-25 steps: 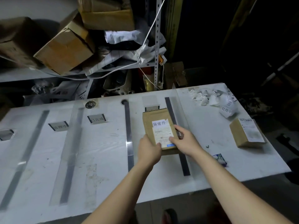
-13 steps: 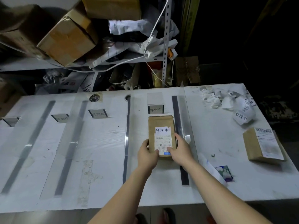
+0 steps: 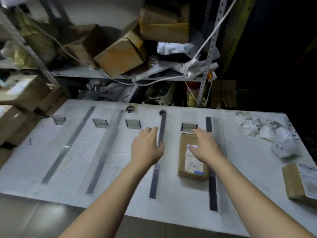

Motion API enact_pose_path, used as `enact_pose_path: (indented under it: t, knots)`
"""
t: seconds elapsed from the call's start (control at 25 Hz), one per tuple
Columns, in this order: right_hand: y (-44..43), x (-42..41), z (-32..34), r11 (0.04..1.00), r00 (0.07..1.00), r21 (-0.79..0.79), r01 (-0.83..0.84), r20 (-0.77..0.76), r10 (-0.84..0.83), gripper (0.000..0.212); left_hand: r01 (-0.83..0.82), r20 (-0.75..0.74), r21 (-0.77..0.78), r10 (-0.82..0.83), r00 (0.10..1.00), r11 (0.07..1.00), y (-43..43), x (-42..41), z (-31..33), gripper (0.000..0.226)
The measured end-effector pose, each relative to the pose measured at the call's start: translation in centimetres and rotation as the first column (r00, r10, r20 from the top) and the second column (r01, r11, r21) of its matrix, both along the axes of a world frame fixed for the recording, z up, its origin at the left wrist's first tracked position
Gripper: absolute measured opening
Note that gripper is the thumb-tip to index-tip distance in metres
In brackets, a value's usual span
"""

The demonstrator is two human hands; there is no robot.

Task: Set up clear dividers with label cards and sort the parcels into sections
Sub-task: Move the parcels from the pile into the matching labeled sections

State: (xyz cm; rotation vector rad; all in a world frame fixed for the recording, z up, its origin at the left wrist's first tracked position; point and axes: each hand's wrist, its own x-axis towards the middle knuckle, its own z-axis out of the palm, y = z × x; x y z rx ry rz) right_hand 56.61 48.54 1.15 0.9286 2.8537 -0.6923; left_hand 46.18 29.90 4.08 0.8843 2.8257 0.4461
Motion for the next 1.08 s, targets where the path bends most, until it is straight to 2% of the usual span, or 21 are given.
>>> enact_pose_path:
  t: [0.16,0.36,0.52,0.68,0.84,1.08]
  knots:
    - [-6.6,-5.6,5.6,0.966,0.982,0.180,-0.187,-0.003,0.191,0.071,-0.136,-0.193,-0.139,0.107,0.975,0.981,-10.9,-6.5,4.0,0.048]
    - [-20.6,-13.4,9.0,0.893,0.939,0.309,-0.326,0.000,0.343,0.071,-0.290,-0.290,-0.201,0.226,0.930,0.936,-28.3,-11.3,6.5,0.051]
    - [-33.7,-19.6,10.3,0.851,0.897,0.323,-0.415,-0.013,0.442,0.069,-0.355,-0.305,-0.230,0.279,0.911,0.906,-42.3,-14.3,7.9,0.062]
    - [-44.5,-25.5,10.9,0.802,0.851,0.335,-0.494,-0.003,0.526,0.070,-0.422,-0.284,-0.206,0.359,0.889,0.883,-53.4,-17.4,8.0,0.059]
    - [-52.8,-31.8,10.5,0.756,0.805,0.335,-0.561,0.010,0.593,0.067,-0.490,-0.253,-0.233,0.434,0.865,0.840,-62.3,-21.9,6.8,0.059]
    - [-63.9,-44.1,8.2,0.720,0.735,0.278,-0.636,-0.066,0.675,0.069,-0.580,-0.250,-0.290,0.524,0.814,0.762,-73.8,-31.5,5.7,0.059]
